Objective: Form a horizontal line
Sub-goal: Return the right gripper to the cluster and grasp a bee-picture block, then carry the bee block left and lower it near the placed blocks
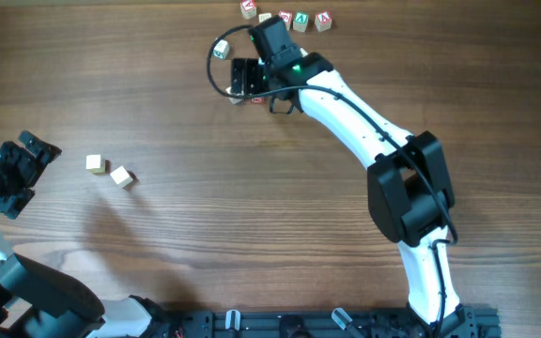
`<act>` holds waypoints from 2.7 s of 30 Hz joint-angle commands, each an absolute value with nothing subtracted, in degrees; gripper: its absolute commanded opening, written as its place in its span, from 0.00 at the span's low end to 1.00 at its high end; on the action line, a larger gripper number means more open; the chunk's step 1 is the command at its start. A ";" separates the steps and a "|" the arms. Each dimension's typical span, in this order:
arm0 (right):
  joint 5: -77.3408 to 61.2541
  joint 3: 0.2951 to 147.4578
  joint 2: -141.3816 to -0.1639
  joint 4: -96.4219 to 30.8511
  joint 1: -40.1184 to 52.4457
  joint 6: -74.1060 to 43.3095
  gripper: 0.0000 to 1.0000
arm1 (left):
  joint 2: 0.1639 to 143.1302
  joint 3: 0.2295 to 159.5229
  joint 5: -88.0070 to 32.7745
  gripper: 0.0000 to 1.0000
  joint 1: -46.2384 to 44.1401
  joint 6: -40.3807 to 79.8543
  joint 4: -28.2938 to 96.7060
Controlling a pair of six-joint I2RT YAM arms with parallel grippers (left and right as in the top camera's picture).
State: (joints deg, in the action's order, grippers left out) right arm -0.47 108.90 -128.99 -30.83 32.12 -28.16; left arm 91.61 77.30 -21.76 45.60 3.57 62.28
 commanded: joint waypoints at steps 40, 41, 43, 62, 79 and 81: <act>9.23 110.78 -144.84 -14.04 21.67 -11.75 0.72 | 91.92 76.86 -23.16 1.00 45.76 3.95 62.33; 9.21 110.78 -144.92 -14.31 21.67 -11.51 0.69 | 91.92 76.88 -23.14 1.00 45.76 3.95 62.33; 9.21 110.78 -145.25 -15.16 21.69 -10.41 0.62 | 91.92 76.88 -23.16 1.00 45.76 3.95 62.33; -0.56 121.51 -133.51 -38.15 24.84 -15.35 0.09 | 91.92 76.88 -26.30 1.00 45.76 3.95 61.84; -11.90 117.91 -132.99 -48.66 46.09 -38.44 0.05 | 91.92 76.88 -30.57 1.00 45.76 18.81 48.49; -10.31 117.08 -133.25 -47.03 49.10 -42.04 0.08 | 91.92 76.86 -30.06 1.00 45.76 20.43 45.80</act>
